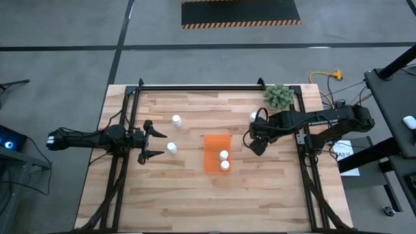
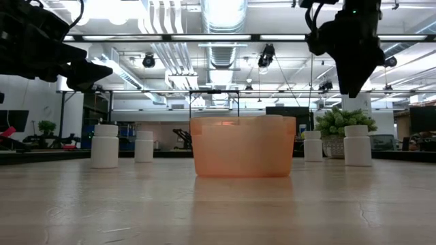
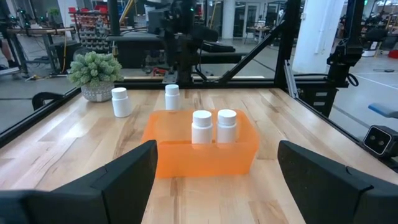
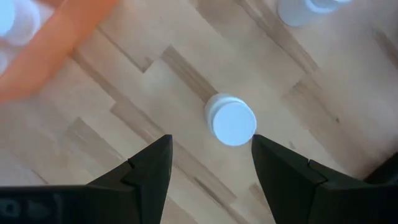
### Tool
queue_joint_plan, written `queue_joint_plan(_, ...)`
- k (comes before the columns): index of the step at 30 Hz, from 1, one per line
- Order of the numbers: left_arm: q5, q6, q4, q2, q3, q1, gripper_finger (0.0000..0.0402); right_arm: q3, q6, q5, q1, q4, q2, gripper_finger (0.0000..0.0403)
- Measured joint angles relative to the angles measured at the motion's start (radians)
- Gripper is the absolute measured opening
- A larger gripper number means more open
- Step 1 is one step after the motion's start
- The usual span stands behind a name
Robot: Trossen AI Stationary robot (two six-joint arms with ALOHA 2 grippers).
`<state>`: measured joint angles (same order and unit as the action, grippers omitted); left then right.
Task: Pick and place pill bottles into a basket
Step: Put the white pill bottle into the orange bin
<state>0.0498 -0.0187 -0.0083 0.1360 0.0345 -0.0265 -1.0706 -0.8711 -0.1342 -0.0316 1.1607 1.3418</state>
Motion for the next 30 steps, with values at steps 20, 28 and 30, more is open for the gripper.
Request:
queue_joint_plan(20,0.000,0.000,0.000,0.001,0.000,0.000,0.0315,0.083,-0.269,-0.049,0.025,0.004,0.000,0.0211)
queue_joint_plan(28,0.000,0.000,0.000,0.001,0.000,0.000,0.0315,0.132,-0.260,-0.049,0.025,-0.107,0.000,0.0211)
queue_joint_plan(30,0.000,0.000,0.000,0.001,0.000,0.000,0.0315,0.137,-0.258,-0.049,0.025,-0.129,0.001,0.0211)
